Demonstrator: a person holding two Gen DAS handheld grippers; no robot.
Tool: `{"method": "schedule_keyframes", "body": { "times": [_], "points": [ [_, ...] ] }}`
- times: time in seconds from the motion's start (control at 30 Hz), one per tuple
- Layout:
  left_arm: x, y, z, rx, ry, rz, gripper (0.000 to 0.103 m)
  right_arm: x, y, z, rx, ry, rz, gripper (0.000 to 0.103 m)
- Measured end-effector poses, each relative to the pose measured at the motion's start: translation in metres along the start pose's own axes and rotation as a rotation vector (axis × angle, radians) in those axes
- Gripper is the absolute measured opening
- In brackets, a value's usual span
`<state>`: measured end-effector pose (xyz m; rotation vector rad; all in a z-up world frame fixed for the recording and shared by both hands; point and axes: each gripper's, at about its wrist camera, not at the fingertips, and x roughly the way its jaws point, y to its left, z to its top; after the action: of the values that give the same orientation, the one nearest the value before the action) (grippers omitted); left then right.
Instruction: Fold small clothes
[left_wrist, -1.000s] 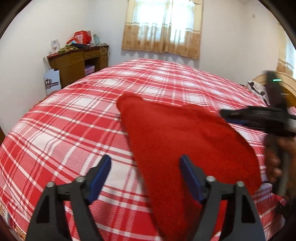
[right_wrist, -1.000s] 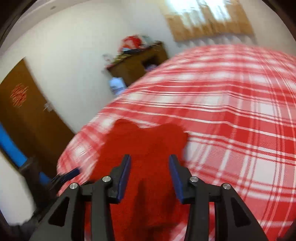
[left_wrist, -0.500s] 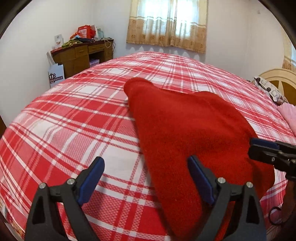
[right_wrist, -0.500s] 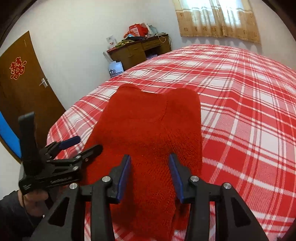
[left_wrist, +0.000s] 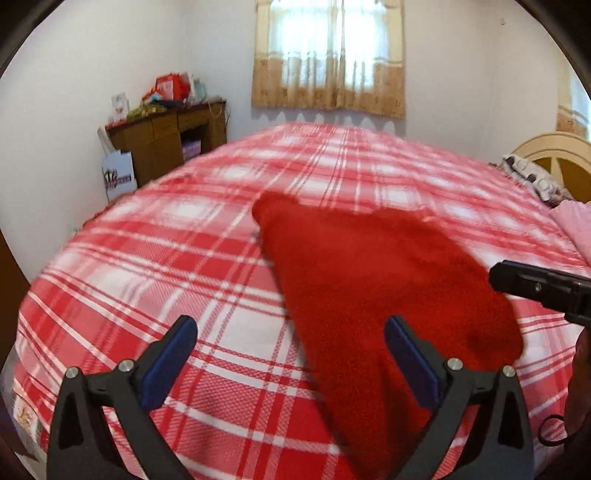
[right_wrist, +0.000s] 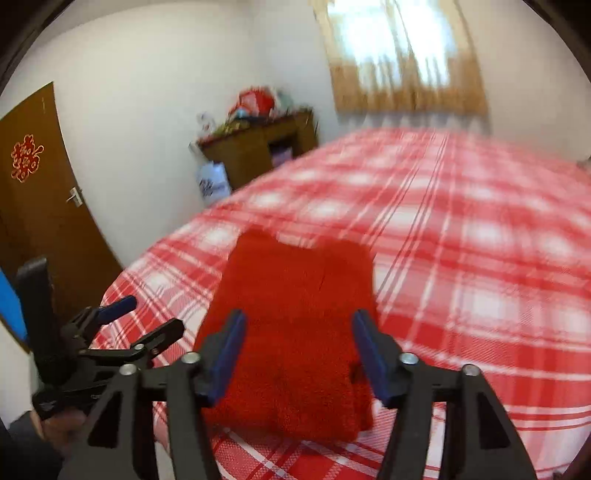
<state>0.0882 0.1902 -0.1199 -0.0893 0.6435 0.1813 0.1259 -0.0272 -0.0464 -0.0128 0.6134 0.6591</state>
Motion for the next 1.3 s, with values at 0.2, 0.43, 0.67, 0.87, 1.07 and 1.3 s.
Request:
{"method": "schedule_keyframes", "body": {
  "times": [0.2,0.43,0.67,0.87,1.07,1.3],
  "points": [
    [-0.041,-0.002,0.019,0.006,-0.107,-0.018,0.103,-0.027,0.004,0.004,-0.013,-0.052,-0.038,0.065],
    [-0.064,-0.005,0.032,0.005,-0.175,-0.045,0.103,-0.042,0.005,0.002,-0.005,-0.069,-0.043,0.065],
    [-0.066,-0.009,0.032,0.01,-0.19,-0.05,0.103,-0.044,0.009,-0.002,-0.008,-0.067,-0.038,0.065],
    [-0.064,-0.01,0.029,0.008,-0.186,-0.046,0.103,-0.045,0.011,-0.005,-0.008,-0.062,-0.036,0.065],
    [-0.065,-0.011,0.027,0.011,-0.184,-0.046,0.103,-0.046,0.012,-0.005,-0.009,-0.064,-0.034,0.065],
    [-0.065,-0.011,0.025,0.011,-0.181,-0.046,0.103,-0.048,0.012,-0.004,-0.006,-0.065,-0.032,0.065]
  ]
}}
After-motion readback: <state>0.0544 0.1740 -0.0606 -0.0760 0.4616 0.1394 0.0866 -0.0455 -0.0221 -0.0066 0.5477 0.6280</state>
